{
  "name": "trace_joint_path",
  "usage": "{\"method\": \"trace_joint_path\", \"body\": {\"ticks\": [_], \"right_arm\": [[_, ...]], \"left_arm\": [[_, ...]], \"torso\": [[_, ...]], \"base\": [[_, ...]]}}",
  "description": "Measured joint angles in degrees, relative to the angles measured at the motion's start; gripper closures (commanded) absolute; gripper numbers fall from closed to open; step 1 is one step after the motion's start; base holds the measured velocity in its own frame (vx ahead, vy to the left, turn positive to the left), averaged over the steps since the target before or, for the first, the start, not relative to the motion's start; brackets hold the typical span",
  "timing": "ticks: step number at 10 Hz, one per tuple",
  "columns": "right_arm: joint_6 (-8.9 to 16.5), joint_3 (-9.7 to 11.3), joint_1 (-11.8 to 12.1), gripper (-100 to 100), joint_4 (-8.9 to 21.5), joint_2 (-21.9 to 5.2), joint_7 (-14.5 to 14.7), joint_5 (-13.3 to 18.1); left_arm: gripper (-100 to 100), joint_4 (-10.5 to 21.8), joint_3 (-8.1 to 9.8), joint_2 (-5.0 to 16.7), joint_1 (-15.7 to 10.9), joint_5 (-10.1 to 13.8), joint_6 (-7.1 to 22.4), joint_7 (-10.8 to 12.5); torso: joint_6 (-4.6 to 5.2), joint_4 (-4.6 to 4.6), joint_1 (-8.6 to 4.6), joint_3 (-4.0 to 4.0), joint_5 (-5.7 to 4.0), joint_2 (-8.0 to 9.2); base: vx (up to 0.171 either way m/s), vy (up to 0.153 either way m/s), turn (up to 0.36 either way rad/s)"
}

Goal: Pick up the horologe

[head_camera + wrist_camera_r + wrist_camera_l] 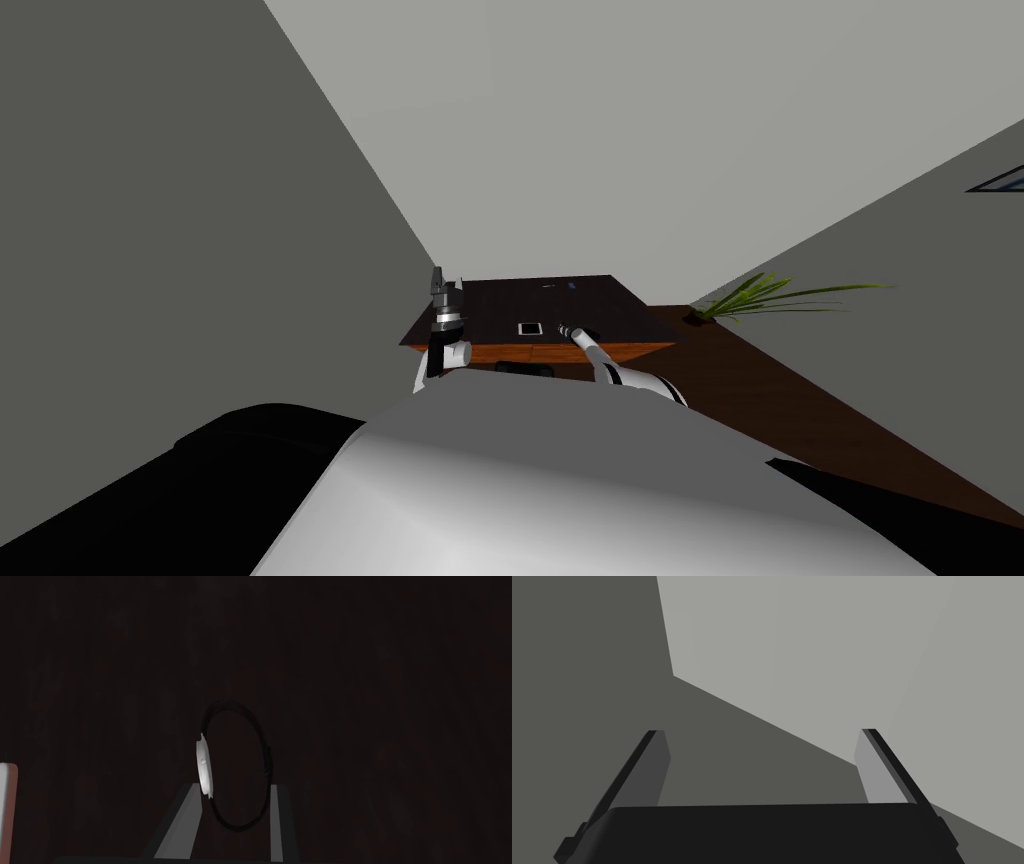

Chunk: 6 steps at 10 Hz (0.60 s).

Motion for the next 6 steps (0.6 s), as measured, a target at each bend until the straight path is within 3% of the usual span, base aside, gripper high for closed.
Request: {"method": "trace_joint_path", "body": {"ticks": [1, 2, 3, 5, 6], "right_arm": [[0.0, 0.0, 0.0, 0, 0.0, 0.0, 0.0, 0.0], [0.0, 0.0, 0.0, 100, 0.0, 0.0, 0.0, 0.0], [0.6, 0.3, -0.6, 100, 0.3, -0.8, 0.2, -0.9], [3.0, -0.1, -0.7, 100, -1.8, -1.8, -2.4, 2.0], [3.4, -0.2, -0.7, 0, -2.1, -1.9, -2.8, 2.2]], "left_arm": [[0, 0.0, 0.0, 0.0, 0.0, 0.0, 0.0, 0.0], [0, 0.0, 0.0, 0.0, 0.0, 0.0, 0.0, 0.0], [0, 0.0, 0.0, 0.0, 0.0, 0.0, 0.0, 0.0], [0, 0.0, -0.01, 0.0, 0.0, 0.0, 0.0, 0.0], [0, 0.0, 0.0, 0.0, 0.0, 0.0, 0.0, 0.0]], "torso": [[0.0, 0.0, -0.01, -0.01, 0.0, -0.02], [0.0, -0.01, -0.02, -0.01, 0.0, -0.03], [0.07, 0.01, 0.02, 0.0, 0.04, 0.0], [0.02, 0.04, 0.16, 0.11, 0.04, 0.21], [0.02, 0.02, 0.1, 0.08, 0.01, 0.14]], "base": [[0.0, 0.0, 0.0], [-0.011, 0.026, -0.111], [-0.039, 0.042, -0.075], [-0.052, 0.038, -0.005], [-0.006, 0.004, -0.001]]}}
